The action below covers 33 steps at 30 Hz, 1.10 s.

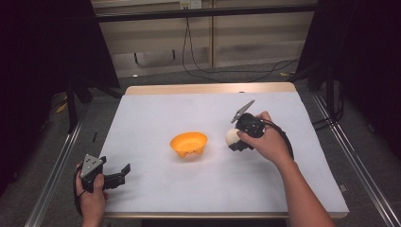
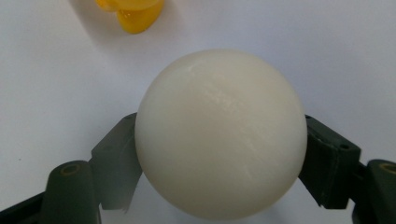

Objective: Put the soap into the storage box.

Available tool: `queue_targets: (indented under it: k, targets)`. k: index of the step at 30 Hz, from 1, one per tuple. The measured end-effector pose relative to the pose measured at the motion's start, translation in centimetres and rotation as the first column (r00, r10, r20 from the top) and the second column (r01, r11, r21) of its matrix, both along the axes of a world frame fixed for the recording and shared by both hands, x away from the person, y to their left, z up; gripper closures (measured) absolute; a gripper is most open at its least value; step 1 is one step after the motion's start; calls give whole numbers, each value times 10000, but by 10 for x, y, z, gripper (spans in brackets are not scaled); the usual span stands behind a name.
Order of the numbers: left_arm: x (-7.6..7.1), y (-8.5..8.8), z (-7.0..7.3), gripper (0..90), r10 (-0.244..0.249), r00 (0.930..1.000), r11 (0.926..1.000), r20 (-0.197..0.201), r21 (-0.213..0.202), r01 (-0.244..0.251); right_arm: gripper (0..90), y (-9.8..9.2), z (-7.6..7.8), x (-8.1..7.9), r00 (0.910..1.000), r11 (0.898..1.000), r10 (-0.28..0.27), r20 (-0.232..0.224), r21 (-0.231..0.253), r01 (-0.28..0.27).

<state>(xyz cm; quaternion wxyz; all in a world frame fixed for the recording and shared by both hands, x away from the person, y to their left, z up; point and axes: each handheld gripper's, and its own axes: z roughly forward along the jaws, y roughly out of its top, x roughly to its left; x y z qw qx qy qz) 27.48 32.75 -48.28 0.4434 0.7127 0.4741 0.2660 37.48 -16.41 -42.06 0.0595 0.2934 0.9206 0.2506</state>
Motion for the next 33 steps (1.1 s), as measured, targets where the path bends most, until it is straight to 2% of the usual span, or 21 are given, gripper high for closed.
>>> queue_targets:
  k: [8,14,33]
  targets:
    - [0,0,0,4,10,10000,10000,7,54,-10,243,7,1,3,9999,9999,114,-26,31,-114]
    - [0,0,0,4,20,10000,10000,19,66,-20,243,14,7,6,9996,9994,287,66,193,-289]
    - [0,-1,0,4,-46,10000,10000,-14,61,46,242,41,15,14,9969,9970,778,103,55,-778]
